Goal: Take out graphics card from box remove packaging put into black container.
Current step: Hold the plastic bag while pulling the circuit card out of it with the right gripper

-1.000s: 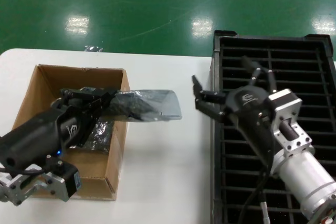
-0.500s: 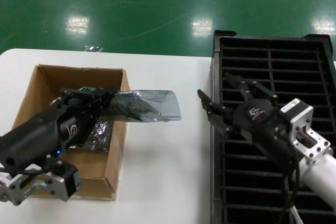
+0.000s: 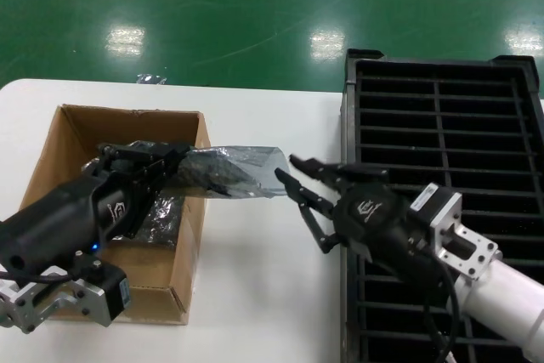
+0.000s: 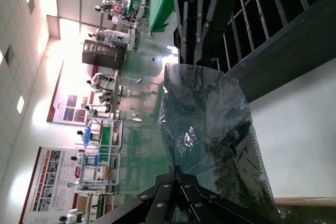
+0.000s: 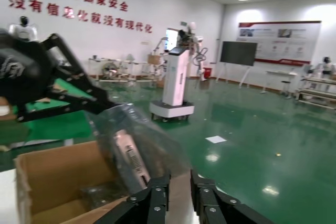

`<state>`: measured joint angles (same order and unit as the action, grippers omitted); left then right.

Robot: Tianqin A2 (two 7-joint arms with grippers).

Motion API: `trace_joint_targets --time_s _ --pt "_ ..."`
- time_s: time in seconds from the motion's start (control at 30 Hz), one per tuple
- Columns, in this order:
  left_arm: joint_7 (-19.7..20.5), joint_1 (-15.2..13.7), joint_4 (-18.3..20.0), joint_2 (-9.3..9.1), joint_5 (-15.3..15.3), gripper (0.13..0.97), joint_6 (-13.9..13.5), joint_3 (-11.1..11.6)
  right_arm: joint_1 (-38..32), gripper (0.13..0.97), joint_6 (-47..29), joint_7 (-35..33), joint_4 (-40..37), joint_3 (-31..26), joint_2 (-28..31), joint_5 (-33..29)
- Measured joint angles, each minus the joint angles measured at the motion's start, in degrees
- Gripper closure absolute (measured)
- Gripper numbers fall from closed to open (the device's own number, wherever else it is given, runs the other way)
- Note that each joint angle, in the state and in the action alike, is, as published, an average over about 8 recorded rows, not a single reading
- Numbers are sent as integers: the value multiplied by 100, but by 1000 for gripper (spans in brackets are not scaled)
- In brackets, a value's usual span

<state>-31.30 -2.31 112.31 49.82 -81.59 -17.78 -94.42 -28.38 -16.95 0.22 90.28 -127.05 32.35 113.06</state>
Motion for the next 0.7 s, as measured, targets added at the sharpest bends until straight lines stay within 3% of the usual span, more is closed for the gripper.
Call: trace_joint_targets --time_s 0.3,0.7 --pt "0 0 0 0 0 958 0 0 9 925 -611 164 -147 173 -239 -517" --pt "0 0 0 0 0 958 0 0 -289 961 -1583 -63 -721 494 -617 -744"
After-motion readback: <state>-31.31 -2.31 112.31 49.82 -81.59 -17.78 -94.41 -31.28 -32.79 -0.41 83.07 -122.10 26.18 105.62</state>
